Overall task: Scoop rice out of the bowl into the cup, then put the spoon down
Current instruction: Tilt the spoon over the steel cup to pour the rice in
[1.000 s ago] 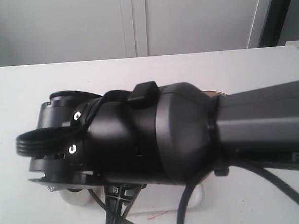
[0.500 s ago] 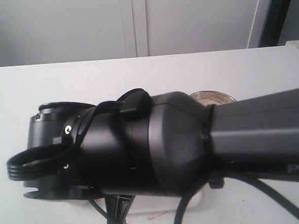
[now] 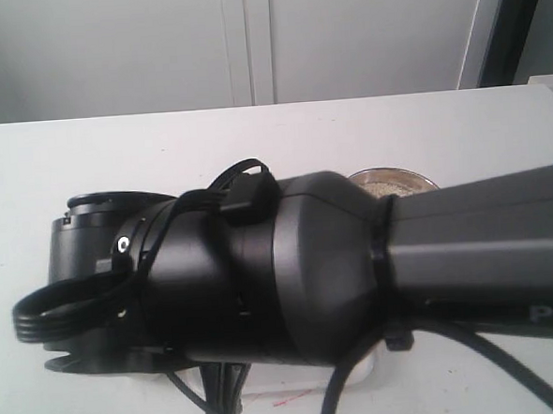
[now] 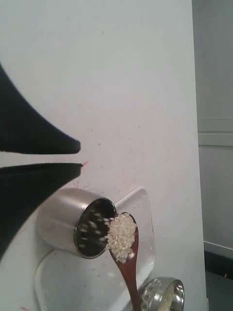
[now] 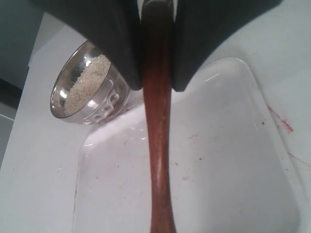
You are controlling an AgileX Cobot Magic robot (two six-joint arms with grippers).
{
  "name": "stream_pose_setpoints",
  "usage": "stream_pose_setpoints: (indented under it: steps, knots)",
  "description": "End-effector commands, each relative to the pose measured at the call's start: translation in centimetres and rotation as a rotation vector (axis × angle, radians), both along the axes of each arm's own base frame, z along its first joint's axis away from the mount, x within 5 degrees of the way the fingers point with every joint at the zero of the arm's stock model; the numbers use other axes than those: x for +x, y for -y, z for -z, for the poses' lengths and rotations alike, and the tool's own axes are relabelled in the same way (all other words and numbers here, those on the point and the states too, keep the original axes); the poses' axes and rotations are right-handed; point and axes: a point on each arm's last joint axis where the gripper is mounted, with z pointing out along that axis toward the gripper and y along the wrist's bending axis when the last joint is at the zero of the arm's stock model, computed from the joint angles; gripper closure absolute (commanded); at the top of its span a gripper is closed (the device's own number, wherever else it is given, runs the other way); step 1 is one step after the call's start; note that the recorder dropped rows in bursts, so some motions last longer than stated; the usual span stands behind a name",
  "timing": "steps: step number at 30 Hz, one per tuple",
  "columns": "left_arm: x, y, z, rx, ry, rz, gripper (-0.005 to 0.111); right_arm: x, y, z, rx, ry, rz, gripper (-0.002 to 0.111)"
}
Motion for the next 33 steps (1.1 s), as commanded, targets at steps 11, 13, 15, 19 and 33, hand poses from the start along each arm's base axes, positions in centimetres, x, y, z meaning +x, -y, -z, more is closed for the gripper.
stream_pose_setpoints:
  steps: [11,13,15,19,33]
  knots:
    - [-0.03,0.01,-0.27,-0.010,0.008,0.003,0.092,0.24,0.13,-0.35,-0.058,0.013,-0.070,0.108]
    - [-0.03,0.01,-0.27,-0.010,0.008,0.003,0.092,0.31,0.14,-0.40,-0.068,0.019,-0.081,0.108]
    - [-0.03,0.01,-0.27,-0.010,0.008,0.003,0.092,0.37,0.15,-0.45,-0.072,0.026,-0.084,0.108]
    - [-0.03,0.01,-0.27,-0.010,0.008,0.003,0.092,0.54,0.18,-0.60,-0.092,0.046,-0.103,0.108]
    - [-0.03,0.01,-0.27,-0.010,0.008,0.003,0.092,0.89,0.22,-0.92,-0.138,0.084,-0.147,0.108]
